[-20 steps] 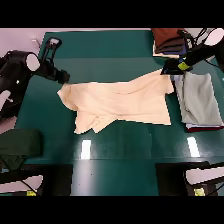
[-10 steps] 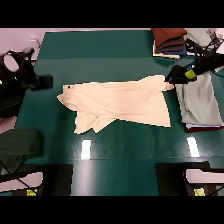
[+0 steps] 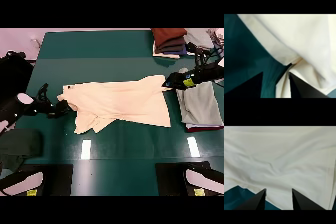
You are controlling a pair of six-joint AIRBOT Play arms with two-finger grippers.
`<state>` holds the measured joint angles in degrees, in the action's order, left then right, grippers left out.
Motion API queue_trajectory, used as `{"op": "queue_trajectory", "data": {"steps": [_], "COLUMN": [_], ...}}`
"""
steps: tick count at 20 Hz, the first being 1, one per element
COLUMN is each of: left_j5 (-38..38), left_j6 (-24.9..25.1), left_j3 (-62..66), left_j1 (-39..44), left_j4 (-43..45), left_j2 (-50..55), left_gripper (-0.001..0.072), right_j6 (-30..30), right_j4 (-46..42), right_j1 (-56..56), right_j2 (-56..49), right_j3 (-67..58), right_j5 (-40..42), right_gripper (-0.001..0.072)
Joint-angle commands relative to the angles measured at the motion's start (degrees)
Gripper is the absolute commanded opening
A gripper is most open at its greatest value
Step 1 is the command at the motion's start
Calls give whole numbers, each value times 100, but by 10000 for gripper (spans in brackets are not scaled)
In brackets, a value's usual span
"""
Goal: Fold the shirts.
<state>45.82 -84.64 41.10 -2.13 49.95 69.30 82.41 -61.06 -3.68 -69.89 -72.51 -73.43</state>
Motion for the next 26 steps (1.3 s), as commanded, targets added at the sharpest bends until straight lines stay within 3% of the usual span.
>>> {"op": "queue_trajectory", "data": {"steps": [1, 5, 7, 8, 11, 15, 18, 21, 24, 25, 26], "left_j5": [-1150, -1947, -2002, -2000, -1906, -511, 796, 1823, 2201, 2192, 2179], "left_j6": [245, -299, -297, -297, -289, 118, 127, 560, 693, 693, 627], "left_j3": [-365, -354, -354, -354, -299, 487, 1327, 1794, 1657, 1620, 1611], "left_j1": [514, 800, 798, 798, 798, 498, -133, -741, -1043, -1040, -1040], "left_j4": [-702, -730, -730, -732, -702, -59, 1200, 2055, 2050, 2044, 2037], "left_j2": [-4, 22, 22, 22, 22, -129, -415, -614, -608, -608, -608], "left_gripper": [398, 396, 395, 355, 25, 27, 27, 28, 29, 158, 532], "right_j6": [7, 4, 4, 4, 2, -109, -155, -153, -155, -153, -155], "right_j4": [17, 7, 2, 2, -9, -46, -50, -42, -4, 2, 2], "right_j1": [39, 37, 33, 33, 33, -264, -734, -1167, -1497, -1561, -1593], "right_j2": [83, 83, 83, 83, 85, 83, 109, 452, 922, 1054, 1147], "right_j3": [72, 74, 74, 74, 74, 76, 122, 647, 1338, 1517, 1641], "right_j5": [61, -153, -208, -216, -229, -739, -1255, -1086, -748, -688, -616], "right_gripper": [377, 377, 378, 377, 378, 377, 377, 377, 378, 377, 377]}}
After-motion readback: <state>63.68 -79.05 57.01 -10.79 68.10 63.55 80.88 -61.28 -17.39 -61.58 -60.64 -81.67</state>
